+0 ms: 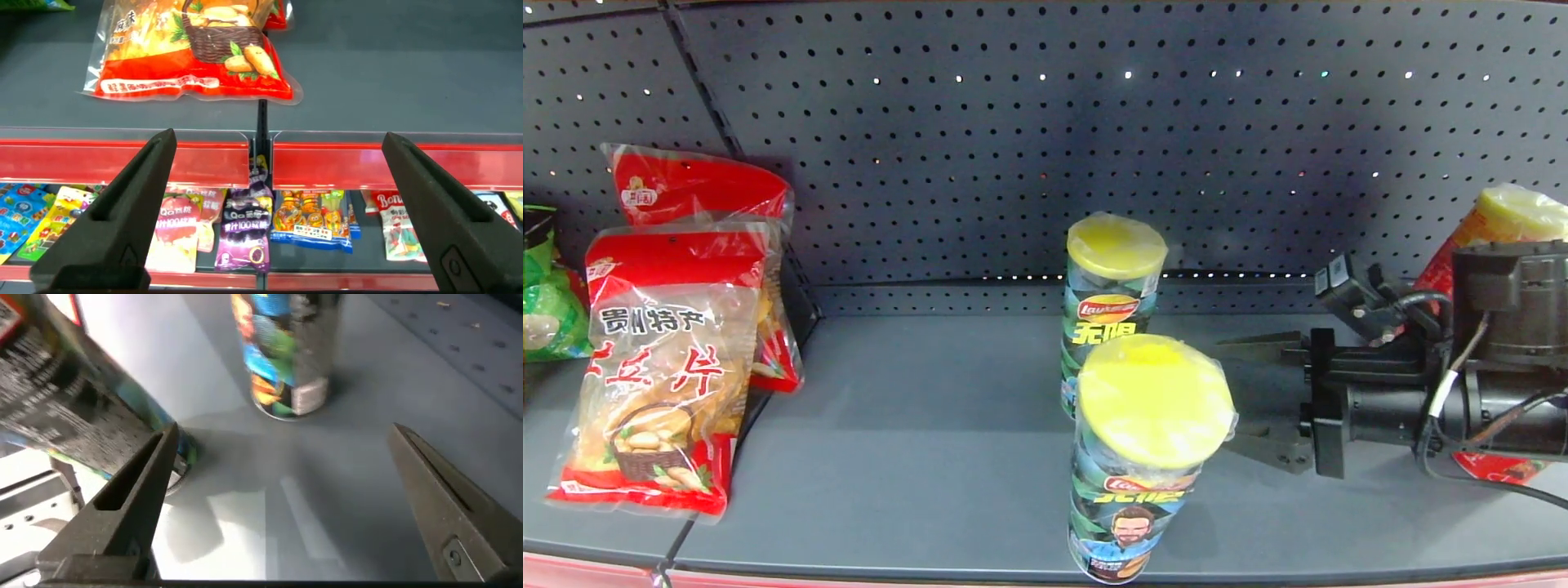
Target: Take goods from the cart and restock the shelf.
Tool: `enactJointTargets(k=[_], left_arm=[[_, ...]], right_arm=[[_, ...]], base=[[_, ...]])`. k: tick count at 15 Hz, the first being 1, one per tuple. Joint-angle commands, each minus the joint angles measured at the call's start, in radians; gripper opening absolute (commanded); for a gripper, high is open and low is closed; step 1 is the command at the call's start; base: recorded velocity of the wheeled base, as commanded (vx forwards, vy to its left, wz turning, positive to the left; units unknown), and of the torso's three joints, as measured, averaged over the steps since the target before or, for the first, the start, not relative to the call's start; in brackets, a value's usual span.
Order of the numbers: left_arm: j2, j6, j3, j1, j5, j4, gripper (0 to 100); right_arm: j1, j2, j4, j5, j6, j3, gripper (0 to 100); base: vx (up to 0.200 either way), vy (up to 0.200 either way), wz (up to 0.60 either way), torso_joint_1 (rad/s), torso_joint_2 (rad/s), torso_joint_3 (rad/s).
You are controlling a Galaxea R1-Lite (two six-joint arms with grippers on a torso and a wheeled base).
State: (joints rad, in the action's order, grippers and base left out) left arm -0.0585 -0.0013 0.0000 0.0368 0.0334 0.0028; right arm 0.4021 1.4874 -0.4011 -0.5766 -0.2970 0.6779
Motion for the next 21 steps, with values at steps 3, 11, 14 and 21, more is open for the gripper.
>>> enactJointTargets(k=[3,11,14,21], left_arm=[[-0.001,0.0,0.0,0.0,0.0,0.0,100],[-0.001,0.0,0.0,0.0,0.0,0.0,100],[-0.001,0.0,0.0,0.0,0.0,0.0,100],[-0.001,0.0,0.0,0.0,0.0,0.0,100]], right_arm=[[-0.157,-0.223,0.011,0.017,0.001,-0.101,100],[-0.302,-0.751,0.084,0.212,-0.001,-0.281,100],[-0.31,-0.97,0.229,0.328,0.044,-0.299,100],[-0.381,-1.179,0.237,0.393,0.156,-0.517,100]], base=[[0.0,0.0,0.0,0.0,0.0,0.0],[0.0,0.0,0.0,0.0,0.0,0.0],[0.0,0.0,0.0,0.0,0.0,0.0],[0.0,0.0,0.0,0.0,0.0,0.0]])
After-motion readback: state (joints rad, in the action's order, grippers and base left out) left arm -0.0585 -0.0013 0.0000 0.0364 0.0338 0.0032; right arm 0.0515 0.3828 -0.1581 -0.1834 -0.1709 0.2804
